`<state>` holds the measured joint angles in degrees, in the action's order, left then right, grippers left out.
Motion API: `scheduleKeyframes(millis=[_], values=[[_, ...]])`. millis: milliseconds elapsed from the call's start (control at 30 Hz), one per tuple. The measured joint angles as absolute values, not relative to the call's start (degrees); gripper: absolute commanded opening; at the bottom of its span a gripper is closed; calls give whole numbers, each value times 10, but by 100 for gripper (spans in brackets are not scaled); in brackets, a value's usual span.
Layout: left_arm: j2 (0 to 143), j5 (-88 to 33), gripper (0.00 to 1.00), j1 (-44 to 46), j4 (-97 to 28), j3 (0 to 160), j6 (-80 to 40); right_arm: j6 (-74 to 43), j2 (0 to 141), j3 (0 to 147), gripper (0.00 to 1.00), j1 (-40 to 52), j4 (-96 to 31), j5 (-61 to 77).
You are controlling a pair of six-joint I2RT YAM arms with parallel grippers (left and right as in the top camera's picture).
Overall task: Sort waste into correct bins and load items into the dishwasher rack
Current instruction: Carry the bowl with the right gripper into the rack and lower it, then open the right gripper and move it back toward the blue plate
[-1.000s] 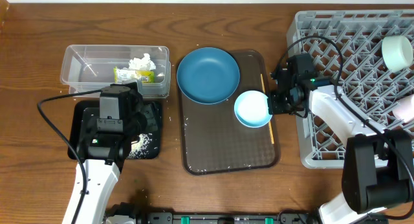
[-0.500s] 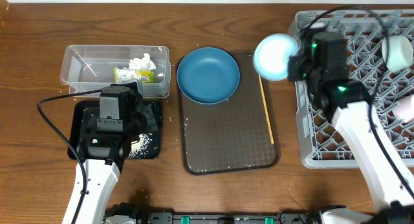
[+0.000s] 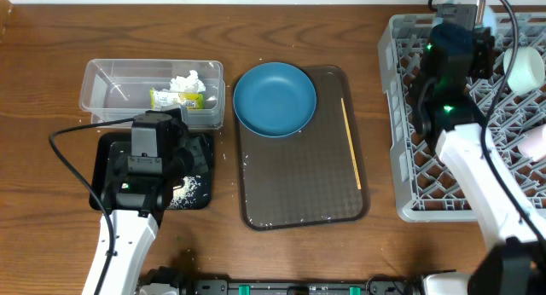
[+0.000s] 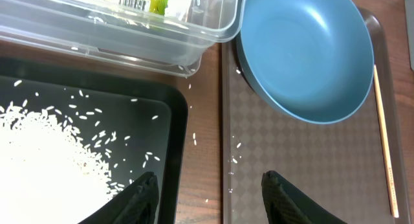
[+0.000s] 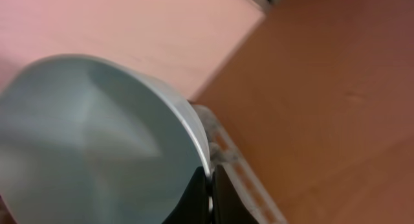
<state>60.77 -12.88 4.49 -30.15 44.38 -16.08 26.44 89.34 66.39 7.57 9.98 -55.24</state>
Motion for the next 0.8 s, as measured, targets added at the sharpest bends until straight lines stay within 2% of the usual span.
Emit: scheduleKeyframes(millis=[333,567,800], values=[[608,-129,54,45,-302,444,-161,337,990,664,1,-12,118,-616],[608,-129,54,45,-301,444,-161,329,1033,664,1,-21,99,-627],[608,-129,54,45,-302,444,-161,268,1052,665,1,-19,51,-631]])
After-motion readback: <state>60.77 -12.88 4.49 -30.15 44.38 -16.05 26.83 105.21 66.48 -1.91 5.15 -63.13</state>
